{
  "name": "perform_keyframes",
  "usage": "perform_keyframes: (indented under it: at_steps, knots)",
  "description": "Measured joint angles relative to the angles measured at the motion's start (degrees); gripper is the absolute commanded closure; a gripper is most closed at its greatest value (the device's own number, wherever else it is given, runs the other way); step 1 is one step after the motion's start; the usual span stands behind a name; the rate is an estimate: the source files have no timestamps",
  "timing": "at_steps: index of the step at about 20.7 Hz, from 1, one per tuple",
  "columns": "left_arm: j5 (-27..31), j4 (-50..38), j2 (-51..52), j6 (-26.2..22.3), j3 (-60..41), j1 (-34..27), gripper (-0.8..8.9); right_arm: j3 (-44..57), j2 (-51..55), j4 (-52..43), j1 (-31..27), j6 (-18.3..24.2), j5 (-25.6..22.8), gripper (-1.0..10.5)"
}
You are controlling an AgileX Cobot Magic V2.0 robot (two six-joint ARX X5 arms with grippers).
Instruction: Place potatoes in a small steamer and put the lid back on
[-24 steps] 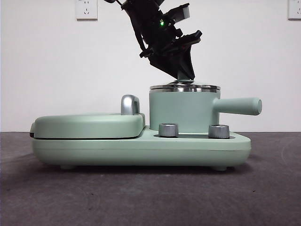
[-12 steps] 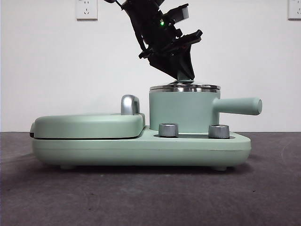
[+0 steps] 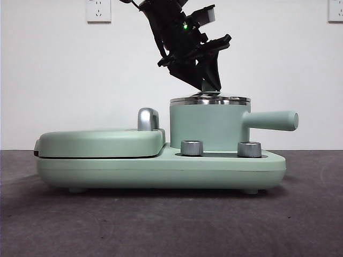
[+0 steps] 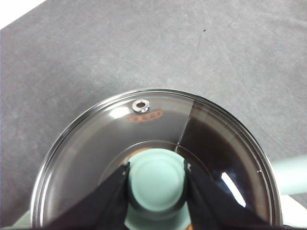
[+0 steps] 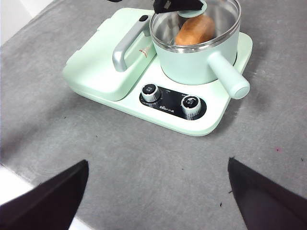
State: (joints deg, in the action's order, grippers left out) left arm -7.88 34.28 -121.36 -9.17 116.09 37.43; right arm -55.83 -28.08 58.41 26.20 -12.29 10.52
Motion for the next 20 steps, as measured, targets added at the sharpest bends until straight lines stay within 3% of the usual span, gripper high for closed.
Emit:
perform_keyframes:
  at_steps: [4,9,15,20]
  knots:
    - [0.4,1.0,-0.1,1.6,0.2,0.3,3.45,0.0,0.0,0.0,0.0,0.0,0.0,5.0]
    - [0.4,10.2,1.9,5.9,4.8,0.3,3.44,0.0,0.0,0.0,0.0,0.0,0.0,5.0]
    - [0.2,29.2,16.9,6.9,5.8,0.3,3.44,0.0,0.0,-0.6,0.0,0.0,1.4,5.0]
    - [0.0,34.5,25.4,7.3,5.0,0.3,3.44,0.0,0.0,-2.1,0.0,0.0,1.5,5.0]
